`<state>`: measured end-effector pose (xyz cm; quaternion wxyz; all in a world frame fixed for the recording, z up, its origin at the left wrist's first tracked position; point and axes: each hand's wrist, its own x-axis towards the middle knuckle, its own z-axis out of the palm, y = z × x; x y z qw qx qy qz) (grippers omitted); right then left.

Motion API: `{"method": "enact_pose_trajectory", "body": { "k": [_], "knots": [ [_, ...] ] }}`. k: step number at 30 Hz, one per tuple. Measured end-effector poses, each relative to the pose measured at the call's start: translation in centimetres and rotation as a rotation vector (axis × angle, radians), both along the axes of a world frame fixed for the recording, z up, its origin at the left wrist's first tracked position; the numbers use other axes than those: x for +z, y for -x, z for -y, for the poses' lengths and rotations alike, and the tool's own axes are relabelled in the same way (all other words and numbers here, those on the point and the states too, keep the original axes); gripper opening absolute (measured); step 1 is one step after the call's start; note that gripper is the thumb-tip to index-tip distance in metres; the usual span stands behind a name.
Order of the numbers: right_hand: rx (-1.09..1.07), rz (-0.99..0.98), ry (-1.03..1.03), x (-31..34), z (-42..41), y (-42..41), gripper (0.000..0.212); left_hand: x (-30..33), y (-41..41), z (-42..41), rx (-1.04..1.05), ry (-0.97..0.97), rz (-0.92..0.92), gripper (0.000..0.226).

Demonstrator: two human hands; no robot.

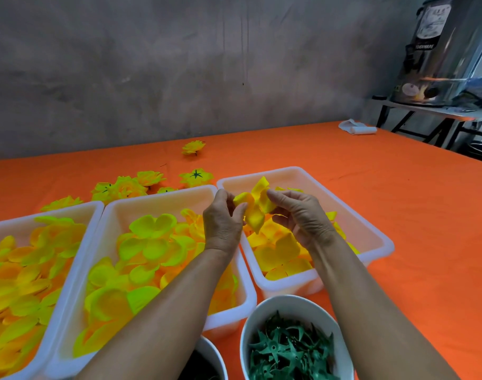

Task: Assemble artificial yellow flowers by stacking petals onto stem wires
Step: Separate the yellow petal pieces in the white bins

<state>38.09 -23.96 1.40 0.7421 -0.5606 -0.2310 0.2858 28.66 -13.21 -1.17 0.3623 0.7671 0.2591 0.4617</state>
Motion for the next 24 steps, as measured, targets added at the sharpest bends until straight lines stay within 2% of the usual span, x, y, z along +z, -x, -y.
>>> {"method": "enact_pose_trajectory", "body": {
  "k": [2, 5, 7, 10, 13, 14, 16, 19, 24],
  "knots": [
    [-0.105, 0.076, 0.049, -0.6, -0.2, 0.0, 0.02, 0.0, 0.0, 0.0, 0.012, -0.102, -0.015, 0.018],
    [-0.338, 0.371, 0.235, -1.5, -0.8, -0.3, 0.032, 0.1, 0.0, 0.3, -0.023, -0.277, -0.044, 0.018],
    [-0.399, 0.455, 0.281, -1.7, -1.0, -0.5, 0.033, 0.1, 0.0, 0.4, -0.037, -0.326, -0.048, 0.018],
    [-0.338, 0.356, 0.219, -1.7, -1.0, -0.4, 0.031, 0.2, -0.1, 0.3, -0.038, -0.282, -0.063, 0.024],
    [-0.342, 0.237, 0.165, -1.6, -1.1, -0.3, 0.03, 0.2, -0.2, 0.3, -0.009, -0.344, -0.126, 0.061],
    [-0.363, 0.21, 0.15, -1.4, -1.0, -0.3, 0.031, 0.3, -0.1, 0.3, 0.005, -0.405, -0.146, 0.066],
    [-0.353, 0.136, 0.098, -1.1, -0.9, -0.2, 0.029, 0.3, -0.1, 0.3, -0.034, -0.458, -0.179, 0.058],
    [-0.245, 0.03, 0.014, -0.8, -0.9, 0.2, 0.025, 0.3, 0.0, 0.2, -0.158, -0.342, -0.208, 0.044],
    [-0.163, 0.061, 0.022, -0.5, -0.8, 0.4, 0.023, 0.3, -0.1, 0.5, -0.251, -0.256, -0.197, 0.037]
  ]
}}
